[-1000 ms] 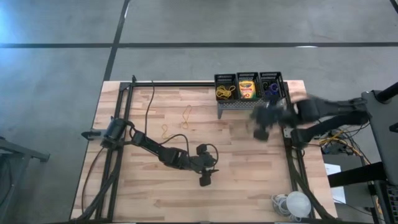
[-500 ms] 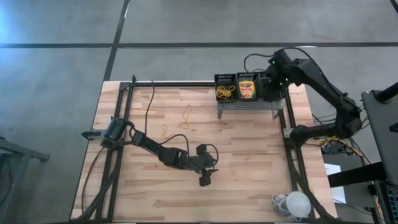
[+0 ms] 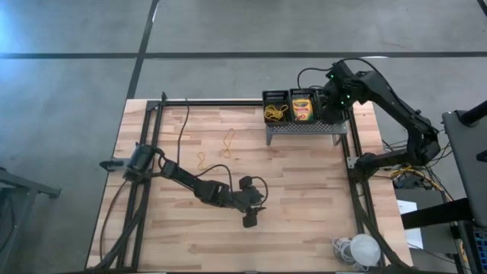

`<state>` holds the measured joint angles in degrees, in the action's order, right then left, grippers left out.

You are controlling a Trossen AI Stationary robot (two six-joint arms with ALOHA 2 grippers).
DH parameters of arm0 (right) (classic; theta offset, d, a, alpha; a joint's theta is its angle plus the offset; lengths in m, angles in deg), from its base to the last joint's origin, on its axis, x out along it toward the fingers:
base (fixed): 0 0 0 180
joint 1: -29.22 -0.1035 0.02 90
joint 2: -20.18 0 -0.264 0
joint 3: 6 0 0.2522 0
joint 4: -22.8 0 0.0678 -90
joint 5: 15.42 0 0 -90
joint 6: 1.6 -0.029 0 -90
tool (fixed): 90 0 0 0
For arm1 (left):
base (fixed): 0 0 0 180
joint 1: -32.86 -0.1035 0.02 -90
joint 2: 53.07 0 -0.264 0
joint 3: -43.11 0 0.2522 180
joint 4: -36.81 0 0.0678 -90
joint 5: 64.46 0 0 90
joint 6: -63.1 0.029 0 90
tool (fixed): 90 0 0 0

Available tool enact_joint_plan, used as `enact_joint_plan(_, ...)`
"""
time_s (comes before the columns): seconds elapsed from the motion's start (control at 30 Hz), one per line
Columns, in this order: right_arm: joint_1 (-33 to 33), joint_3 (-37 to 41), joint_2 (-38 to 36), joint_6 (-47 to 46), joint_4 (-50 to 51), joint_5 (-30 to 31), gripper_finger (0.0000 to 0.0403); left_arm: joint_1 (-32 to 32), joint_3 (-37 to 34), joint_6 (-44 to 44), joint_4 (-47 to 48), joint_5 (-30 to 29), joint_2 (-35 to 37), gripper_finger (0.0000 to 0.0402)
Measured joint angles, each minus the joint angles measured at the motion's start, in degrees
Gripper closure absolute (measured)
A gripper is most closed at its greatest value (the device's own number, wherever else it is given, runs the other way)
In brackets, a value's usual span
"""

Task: Pick & Place Office Desk Supplies
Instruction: Put the green spring keychain into the right black basket on the shelf, then put the yellow rubber band into the left black basket on the shelf

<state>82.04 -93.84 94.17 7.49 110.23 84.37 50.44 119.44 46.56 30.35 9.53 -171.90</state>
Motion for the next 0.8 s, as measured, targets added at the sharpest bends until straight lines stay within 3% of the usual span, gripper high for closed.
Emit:
enact_joint_plan(0.2, -0.3, -0.7, -2.4, -2.7, 3.4, -1.4, 0.0224, 0.0, 0.0, 0.0, 0.5, 0.0, 0.0, 0.0189)
enact_joint_plan(0.4, -6.6, -0.4, -9.4, -4.4, 1.9, -3.8, 0.0227, 0.0, 0.0, 0.0, 0.5, -0.9, 0.0, 0.0189)
enact_joint_plan(0.63, -26.6, 9.1, -20.5, -9.3, -14.8, -8.4, 0.0247, 0.0, 1.2, -1.4, 1.8, -1.9, 0.3, 0.0198)
enact_joint_plan(0.8, -46.0, 23.8, -25.7, -15.9, -33.2, -7.8, 0.0259, 0.2, 4.5, -6.5, 17.8, -11.6, 3.2, 0.0211)
